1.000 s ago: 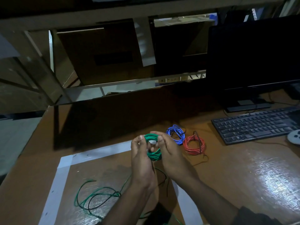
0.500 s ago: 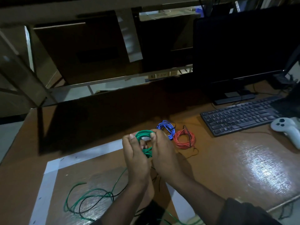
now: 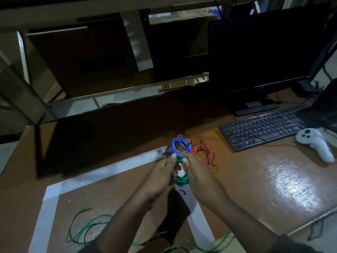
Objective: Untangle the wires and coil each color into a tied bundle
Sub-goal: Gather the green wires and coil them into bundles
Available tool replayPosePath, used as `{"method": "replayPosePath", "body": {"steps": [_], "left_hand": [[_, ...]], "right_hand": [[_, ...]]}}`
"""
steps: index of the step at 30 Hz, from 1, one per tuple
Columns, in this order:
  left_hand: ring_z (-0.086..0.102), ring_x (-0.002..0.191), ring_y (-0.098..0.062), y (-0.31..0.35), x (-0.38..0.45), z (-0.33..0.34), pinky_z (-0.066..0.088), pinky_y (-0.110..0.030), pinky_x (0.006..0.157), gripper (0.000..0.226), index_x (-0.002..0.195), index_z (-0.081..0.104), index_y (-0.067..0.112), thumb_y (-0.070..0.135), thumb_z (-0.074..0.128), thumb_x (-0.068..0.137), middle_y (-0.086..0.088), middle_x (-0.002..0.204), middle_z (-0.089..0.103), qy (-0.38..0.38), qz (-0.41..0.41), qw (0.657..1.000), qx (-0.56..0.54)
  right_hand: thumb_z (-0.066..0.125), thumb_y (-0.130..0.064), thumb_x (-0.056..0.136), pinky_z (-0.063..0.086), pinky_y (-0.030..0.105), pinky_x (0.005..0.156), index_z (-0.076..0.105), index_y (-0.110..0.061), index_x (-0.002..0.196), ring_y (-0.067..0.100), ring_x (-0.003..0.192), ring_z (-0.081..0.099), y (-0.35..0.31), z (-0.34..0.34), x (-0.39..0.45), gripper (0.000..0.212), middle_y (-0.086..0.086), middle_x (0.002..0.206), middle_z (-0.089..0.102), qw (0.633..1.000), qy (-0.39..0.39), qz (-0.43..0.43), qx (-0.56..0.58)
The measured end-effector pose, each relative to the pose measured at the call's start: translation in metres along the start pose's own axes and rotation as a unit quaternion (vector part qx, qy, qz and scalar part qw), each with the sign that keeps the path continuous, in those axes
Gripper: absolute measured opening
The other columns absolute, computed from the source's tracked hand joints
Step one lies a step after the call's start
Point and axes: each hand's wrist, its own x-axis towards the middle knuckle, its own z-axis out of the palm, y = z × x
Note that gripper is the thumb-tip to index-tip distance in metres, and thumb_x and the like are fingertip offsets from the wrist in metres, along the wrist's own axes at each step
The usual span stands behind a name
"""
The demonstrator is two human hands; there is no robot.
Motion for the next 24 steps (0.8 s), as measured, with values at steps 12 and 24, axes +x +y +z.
{"method": "replayPosePath", "body": {"steps": [12, 24], "left_hand": [[0.05, 0.081, -0.01, -0.014, -0.001, 0.014, 0.042, -0.027, 0.076, 0.039, 0.089, 0.057, 0.019, 0.044, 0.035, 0.11, 0.004, 0.082, 0.052, 0.082, -0.021, 0.996, -0.026], [0.054, 0.091, -0.017, -0.02, 0.003, 0.009, 0.043, -0.037, 0.086, 0.055, 0.117, 0.057, 0.0, 0.048, 0.034, 0.109, -0.002, 0.093, 0.057, 0.092, -0.039, 0.994, -0.05]], "right_hand": [[0.058, -0.014, 0.095, 0.054, 0.042, 0.079, 0.064, -0.026, 0.116, 0.023, 0.098, 0.061, 0.075, -0.023, -0.019, 0.025, -0.001, 0.108, 0.058, 0.958, 0.032, 0.105, -0.265], [0.068, -0.015, 0.091, 0.047, 0.033, 0.069, 0.067, -0.024, 0.094, 0.016, 0.089, 0.049, 0.079, -0.02, -0.017, 0.01, -0.004, 0.095, 0.059, 0.938, 0.012, 0.07, -0.34]]}}
